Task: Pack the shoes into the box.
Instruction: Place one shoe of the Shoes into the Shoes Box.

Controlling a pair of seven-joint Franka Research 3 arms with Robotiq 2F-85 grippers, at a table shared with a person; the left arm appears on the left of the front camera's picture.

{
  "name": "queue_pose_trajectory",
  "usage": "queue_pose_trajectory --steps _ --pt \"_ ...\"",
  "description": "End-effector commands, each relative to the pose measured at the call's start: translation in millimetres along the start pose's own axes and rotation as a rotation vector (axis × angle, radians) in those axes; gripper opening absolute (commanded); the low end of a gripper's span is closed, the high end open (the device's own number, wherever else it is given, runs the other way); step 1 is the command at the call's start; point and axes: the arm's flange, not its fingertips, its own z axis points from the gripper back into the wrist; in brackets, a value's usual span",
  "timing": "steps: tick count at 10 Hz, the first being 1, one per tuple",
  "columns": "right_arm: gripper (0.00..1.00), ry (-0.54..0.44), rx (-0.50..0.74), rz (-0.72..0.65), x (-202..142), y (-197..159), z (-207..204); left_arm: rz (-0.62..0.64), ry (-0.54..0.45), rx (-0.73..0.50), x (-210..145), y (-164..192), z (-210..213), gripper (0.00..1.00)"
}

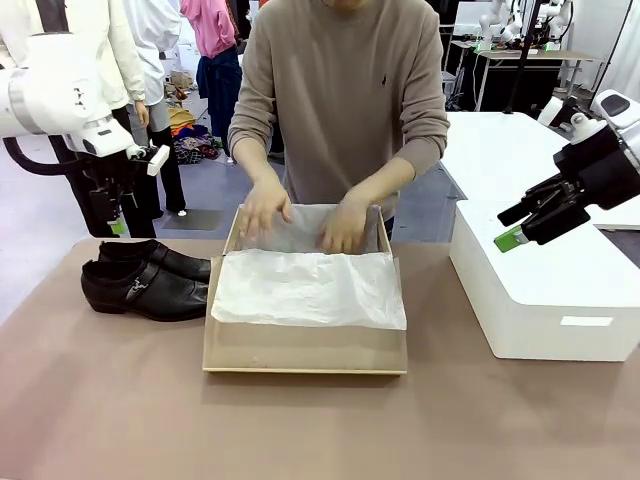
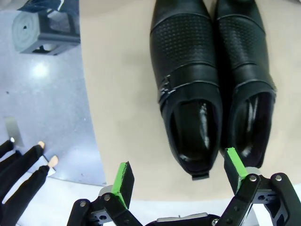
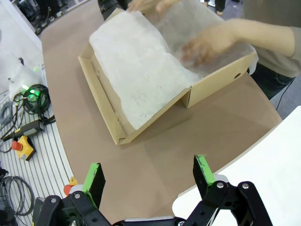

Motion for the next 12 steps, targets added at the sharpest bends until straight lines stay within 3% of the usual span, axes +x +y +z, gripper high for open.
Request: queue_pose_trajectory --steps 1,12 --pt "1.00 -0.026 0.009 0.024 1.1 -3.9 -0.6 0.030 0.025 0.012 0.8 12.7 -7.2 1.00" --pt "1.00 -0.026 0.009 0.024 1.1 -3.9 -0.6 0.090 0.055 -0.042 -9.4 36.7 -54.3 1.00"
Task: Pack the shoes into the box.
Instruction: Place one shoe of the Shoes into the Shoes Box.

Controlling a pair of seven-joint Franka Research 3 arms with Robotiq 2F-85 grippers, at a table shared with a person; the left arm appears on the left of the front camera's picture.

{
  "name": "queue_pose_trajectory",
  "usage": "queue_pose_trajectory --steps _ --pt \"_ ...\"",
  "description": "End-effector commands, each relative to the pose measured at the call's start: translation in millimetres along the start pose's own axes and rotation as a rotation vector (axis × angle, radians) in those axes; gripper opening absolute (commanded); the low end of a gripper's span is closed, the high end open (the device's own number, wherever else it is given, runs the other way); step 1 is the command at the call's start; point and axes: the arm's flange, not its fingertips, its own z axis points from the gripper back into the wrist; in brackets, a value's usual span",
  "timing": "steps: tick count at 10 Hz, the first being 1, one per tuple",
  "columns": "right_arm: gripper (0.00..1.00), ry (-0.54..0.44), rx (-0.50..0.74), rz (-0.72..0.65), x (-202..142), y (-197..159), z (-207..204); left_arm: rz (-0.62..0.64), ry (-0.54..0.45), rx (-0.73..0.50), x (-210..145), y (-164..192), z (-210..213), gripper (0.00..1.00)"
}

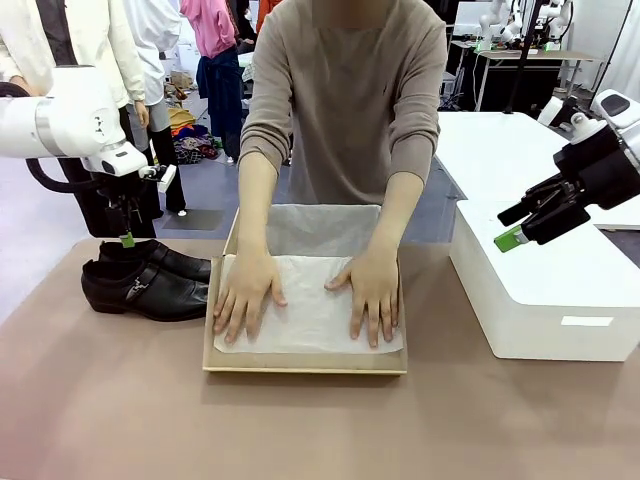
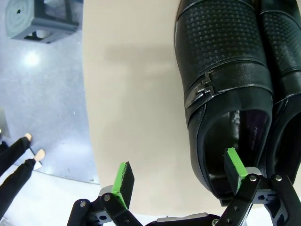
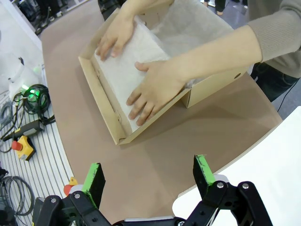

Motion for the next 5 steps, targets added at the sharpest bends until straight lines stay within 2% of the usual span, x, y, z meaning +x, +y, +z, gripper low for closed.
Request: queue_pose_trajectory --steps 1,5 --pt "1.00 -0.026 0.009 0.023 1.0 -3.8 -0.7 0.004 0.031 -0.006 -1.3 6.1 -2.7 1.00" --pt "1.00 -0.026 0.009 0.023 1.0 -3.8 -0.7 -0.019 0.028 -0.024 -2.8 4.8 -13.5 1.00"
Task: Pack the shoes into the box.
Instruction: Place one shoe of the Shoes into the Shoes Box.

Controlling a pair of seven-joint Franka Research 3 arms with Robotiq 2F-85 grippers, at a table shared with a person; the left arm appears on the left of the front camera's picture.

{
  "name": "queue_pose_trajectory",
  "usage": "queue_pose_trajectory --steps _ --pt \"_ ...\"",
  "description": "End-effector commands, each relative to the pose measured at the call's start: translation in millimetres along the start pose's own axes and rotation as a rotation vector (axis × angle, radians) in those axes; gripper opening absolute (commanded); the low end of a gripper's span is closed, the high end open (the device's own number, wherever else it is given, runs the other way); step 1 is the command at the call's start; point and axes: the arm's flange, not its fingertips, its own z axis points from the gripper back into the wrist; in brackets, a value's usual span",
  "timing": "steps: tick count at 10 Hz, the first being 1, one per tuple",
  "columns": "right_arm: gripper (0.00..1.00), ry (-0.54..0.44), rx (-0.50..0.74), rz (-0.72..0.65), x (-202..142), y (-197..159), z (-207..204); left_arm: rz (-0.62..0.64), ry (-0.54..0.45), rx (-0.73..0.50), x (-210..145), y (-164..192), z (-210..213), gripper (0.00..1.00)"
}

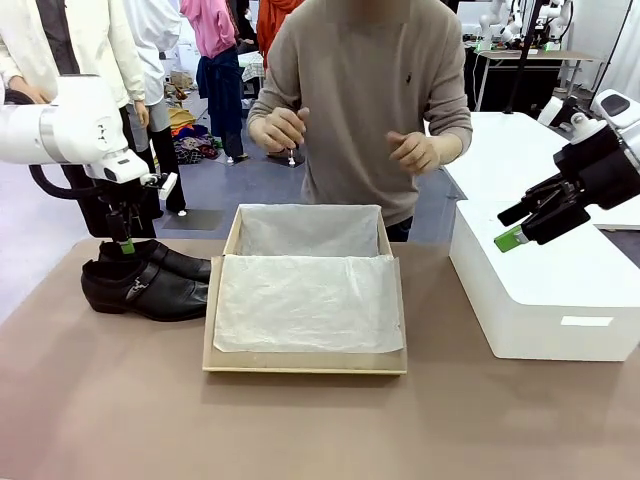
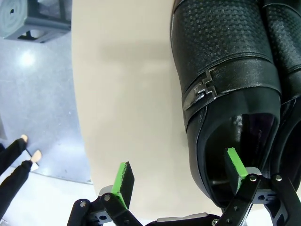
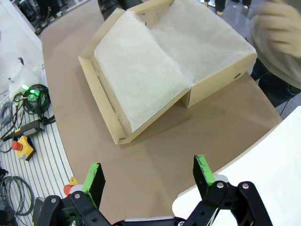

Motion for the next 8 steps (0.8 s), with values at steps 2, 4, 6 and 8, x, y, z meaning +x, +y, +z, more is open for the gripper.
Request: queue_pose_trajectory --steps 2,4,6,8 --pt "1.00 -0.026 0.009 0.023 1.0 -3.8 -0.7 -0.027 0.018 -0.004 -1.7 3.3 -3.2 1.00" --pt "1.00 -0.026 0.009 0.023 1.0 -3.8 -0.7 -0.057 0.022 -0.012 -1.6 2.3 -8.4 1.00" --pt "1.00 -0.026 0.009 0.023 1.0 -3.8 -0.7 -0.073 0.025 -0.028 -2.2 1.1 -12.8 1.00" --pt "1.00 -0.026 0.009 0.023 1.0 -3.8 -0.7 -0.074 0.016 -0.039 -1.7 0.8 -15.9 1.00"
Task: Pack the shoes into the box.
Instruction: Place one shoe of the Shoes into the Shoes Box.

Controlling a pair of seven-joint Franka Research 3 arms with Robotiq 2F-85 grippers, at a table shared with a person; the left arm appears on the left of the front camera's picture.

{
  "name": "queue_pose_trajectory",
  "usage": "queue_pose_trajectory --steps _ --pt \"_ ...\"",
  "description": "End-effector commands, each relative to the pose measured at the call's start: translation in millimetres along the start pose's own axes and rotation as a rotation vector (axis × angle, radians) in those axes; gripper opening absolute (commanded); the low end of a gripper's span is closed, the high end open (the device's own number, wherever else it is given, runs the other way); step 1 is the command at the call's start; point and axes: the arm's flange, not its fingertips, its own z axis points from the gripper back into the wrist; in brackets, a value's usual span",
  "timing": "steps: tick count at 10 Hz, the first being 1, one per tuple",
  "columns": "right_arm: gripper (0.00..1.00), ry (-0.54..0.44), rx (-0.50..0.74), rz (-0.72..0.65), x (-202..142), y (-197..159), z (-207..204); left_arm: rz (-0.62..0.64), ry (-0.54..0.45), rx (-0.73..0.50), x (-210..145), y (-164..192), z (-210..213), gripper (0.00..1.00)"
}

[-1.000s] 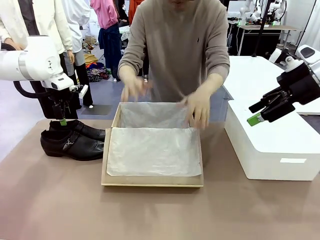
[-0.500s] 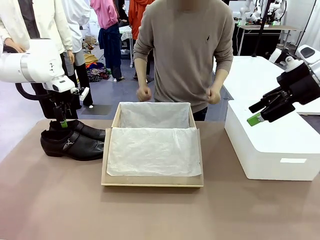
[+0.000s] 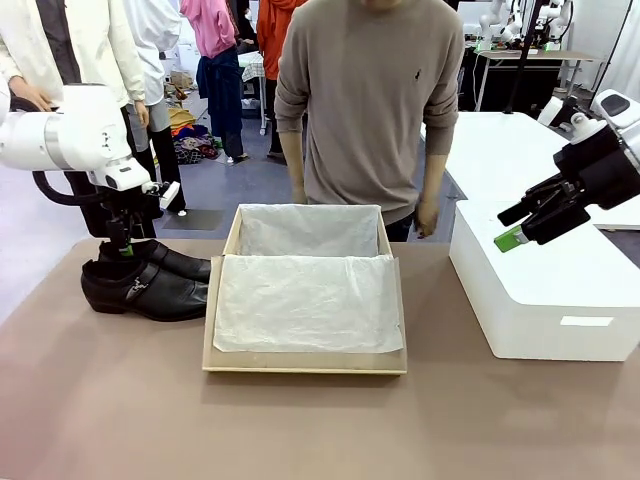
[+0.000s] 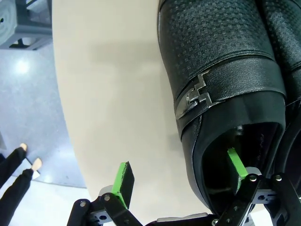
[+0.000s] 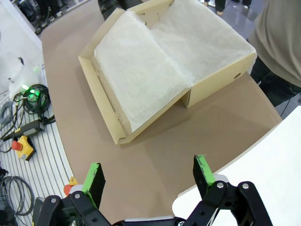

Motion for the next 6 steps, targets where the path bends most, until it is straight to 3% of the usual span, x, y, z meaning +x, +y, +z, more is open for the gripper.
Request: queue_pose_trajectory --steps 1,6 --pt "1.00 -0.026 0.009 0.023 1.0 -3.8 -0.7 -0.023 0.000 -0.025 -2.2 1.5 -0.5 1.00" --pt "1.00 -0.026 0.009 0.023 1.0 -3.8 -0.7 0.001 -0.017 -0.059 -3.1 2.0 -1.8 0.01"
